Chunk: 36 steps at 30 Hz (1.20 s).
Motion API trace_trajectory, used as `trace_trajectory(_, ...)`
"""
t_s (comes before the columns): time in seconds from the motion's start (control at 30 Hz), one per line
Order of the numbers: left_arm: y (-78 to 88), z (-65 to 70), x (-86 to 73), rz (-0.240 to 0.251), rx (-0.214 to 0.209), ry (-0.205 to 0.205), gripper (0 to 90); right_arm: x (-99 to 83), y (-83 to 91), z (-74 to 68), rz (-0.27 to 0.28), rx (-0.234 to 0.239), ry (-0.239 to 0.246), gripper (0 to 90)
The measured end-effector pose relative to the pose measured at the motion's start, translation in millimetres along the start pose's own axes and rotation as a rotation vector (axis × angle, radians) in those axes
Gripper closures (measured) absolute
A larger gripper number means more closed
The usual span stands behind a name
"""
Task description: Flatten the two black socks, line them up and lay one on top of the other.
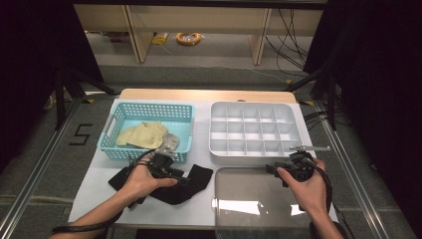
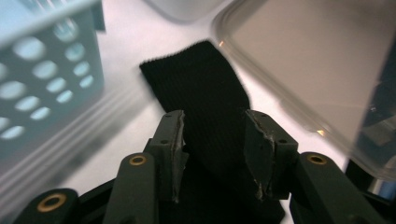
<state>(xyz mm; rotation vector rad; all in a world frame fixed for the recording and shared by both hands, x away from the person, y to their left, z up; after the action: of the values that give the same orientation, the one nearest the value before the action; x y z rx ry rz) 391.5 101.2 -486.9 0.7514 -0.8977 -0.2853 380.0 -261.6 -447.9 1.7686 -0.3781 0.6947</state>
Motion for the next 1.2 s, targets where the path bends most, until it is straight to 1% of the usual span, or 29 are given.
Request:
trace_trajectory(0.03, -3.8, -1.4, -1.1, -0.013, 0.007, 0.018, 56.5, -0.5, 0.6, 0.1, -0.011, -0.011, -0.012, 55.4)
trace_trajectory(0.07, -6.9, -2.7, -2.1, -0.024, 0.009, 0.029, 56.4, -0.7, 1.1, 0.2, -0.014, -0.011, -0.018, 55.4)
trace_trajectory(0.1, -8.8, -4.9, -3.6, -0.057, 0.017, 0.019, 56.3, -0.7, 1.0, 0.6, -0.013, -0.011, -0.018, 55.4)
trace_trajectory(0.13, -11.7, -4.9, -4.3, -0.056, 0.023, 0.028, 56.2, -0.8, 1.5, 0.6, -0.013, -0.005, -0.02, 55.4)
trace_trajectory(0.17, -11.7, -6.9, -5.7, -0.09, 0.029, 0.012, 56.2, -0.9, 1.3, 0.6, -0.013, -0.006, -0.021, 55.3)
trace_trajectory(0.23, -15.1, -8.5, -7.5, -0.101, 0.037, 0.018, 56.4, -0.9, 0.6, 0.6, -0.013, -0.009, -0.017, 55.3)
trace_trajectory(0.3, -16.8, -8.5, -8.2, -0.101, 0.043, 0.008, 57.7, -1.1, 0.3, -0.2, -0.016, -0.007, -0.017, 55.3)
trace_trajectory(0.37, -17.3, -8.1, -8.1, -0.103, 0.052, -0.008, 60.3, -0.2, -0.6, 0.1, 0.006, 0.004, 0.006, 55.3)
trace_trajectory(0.43, -18.3, -6.9, -8.8, -0.107, 0.063, -0.026, 64.5, -0.2, -0.6, -0.1, 0.01, 0.01, 0.006, 55.2)
trace_trajectory(0.47, -19.8, -5.7, -9.4, -0.11, 0.079, -0.054, 66.5, -0.2, -0.7, -0.2, 0.012, 0.01, 0.006, 55.2)
trace_trajectory(0.5, -21.9, -3.1, -9.4, -0.097, 0.084, -0.06, 68.8, -0.3, -0.7, -0.2, 0.011, 0.012, 0.007, 55.2)
trace_trajectory(0.53, -21.8, -2.2, -9.5, -0.116, 0.086, -0.091, 71.1, -0.8, -0.6, -1.5, 0.001, -0.006, -0.01, 55.2)
trace_trajectory(0.57, -24.0, 0.5, -9.2, -0.1, 0.088, -0.09, 73.9, -2.0, 1.2, -4.8, -0.03, -0.004, -0.053, 55.2)
trace_trajectory(0.6, -24.2, 1.7, -9.1, -0.107, 0.09, -0.101, 76.0, -1.5, -0.6, -1.5, -0.013, -0.002, -0.016, 55.2)
trace_trajectory(0.63, -25.1, 2.7, -8.7, -0.096, 0.09, -0.101, 78.0, -1.3, -1.2, -1.4, -0.012, -0.004, -0.014, 55.2)
trace_trajectory(0.67, -26.9, 4.0, -8.4, -0.07, 0.087, -0.084, 80.2, -1.4, -1.1, -1.6, -0.012, -0.002, -0.013, 55.2)
trace_trajectory(0.77, -25.5, 3.7, -7.8, -0.056, 0.083, -0.081, 85.6, -1.3, -0.4, -1.8, -0.012, -0.007, -0.014, 55.2)
trace_trajectory(0.8, -23.6, 2.9, -7.7, -0.061, 0.087, -0.089, 86.4, -1.3, 0.2, -1.9, -0.014, -0.008, -0.016, 55.2)
trace_trajectory(0.83, -18.4, 0.4, -8.3, -0.104, 0.087, -0.121, 86.7, -1.0, -0.4, -1.3, -0.005, -0.009, -0.012, 55.2)
trace_trajectory(0.87, -17.3, 1.6, -8.0, -0.074, 0.085, -0.1, 87.0, -1.3, 0.8, -3.2, -0.007, 0.009, -0.027, 55.2)
trace_trajectory(0.9, -11.7, 0.2, -7.9, -0.082, 0.085, -0.111, 87.1, -2.0, 2.0, -4.3, -0.028, 0.006, -0.045, 55.2)
trace_trajectory(0.93, -8.9, 0.4, -7.7, -0.07, 0.083, -0.103, 87.2, -2.2, 2.4, -4.0, -0.034, -0.002, -0.045, 55.2)
trace_trajectory(0.97, -4.7, 0.3, -6.9, -0.047, 0.081, -0.095, 87.2, -2.2, 2.4, -3.8, -0.033, -0.003, -0.044, 55.2)
trace_trajectory(1.0, 0.6, -0.1, -6.3, -0.033, 0.085, -0.094, 87.3, -2.1, 2.1, -3.8, -0.033, -0.005, -0.046, 55.2)
trace_trajectory(1.03, 2.6, 1.9, -4.8, 0.028, 0.096, -0.061, 87.3, -2.1, 2.0, -3.7, -0.033, -0.005, -0.045, 55.2)
trace_trajectory(1.07, 6.7, 1.8, -3.8, 0.05, 0.098, -0.062, 87.3, -1.5, -0.4, -0.5, -0.014, 0.0, -0.014, 55.2)
trace_trajectory(1.13, 12.4, 3.5, -1.6, 0.084, 0.119, -0.061, 87.2, -1.4, -1.2, -1.2, -0.011, 0.005, -0.009, 55.2)
trace_trajectory(1.17, 14.1, 5.1, -0.5, 0.086, 0.122, -0.075, 87.2, -1.5, -1.0, -1.9, -0.017, 0.006, -0.01, 55.2)
trace_trajectory(1.2, 13.2, 7.9, 1.1, 0.097, 0.122, -0.083, 87.2, -1.3, -0.4, -1.7, -0.032, -0.009, 0.001, 55.2)
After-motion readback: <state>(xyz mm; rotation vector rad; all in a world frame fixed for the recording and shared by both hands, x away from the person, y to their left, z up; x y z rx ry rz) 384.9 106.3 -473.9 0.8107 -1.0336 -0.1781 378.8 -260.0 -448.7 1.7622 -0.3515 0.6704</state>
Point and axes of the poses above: each handheld gripper's, and its own axes: y roughly backward along the jaws, x roughly out of its top, z roughly to its right, the point moved 4 cm from there along -y, roughly forward along the jaws, and after that the axes turned 10 degrees about -x, right-handed, at the moved point
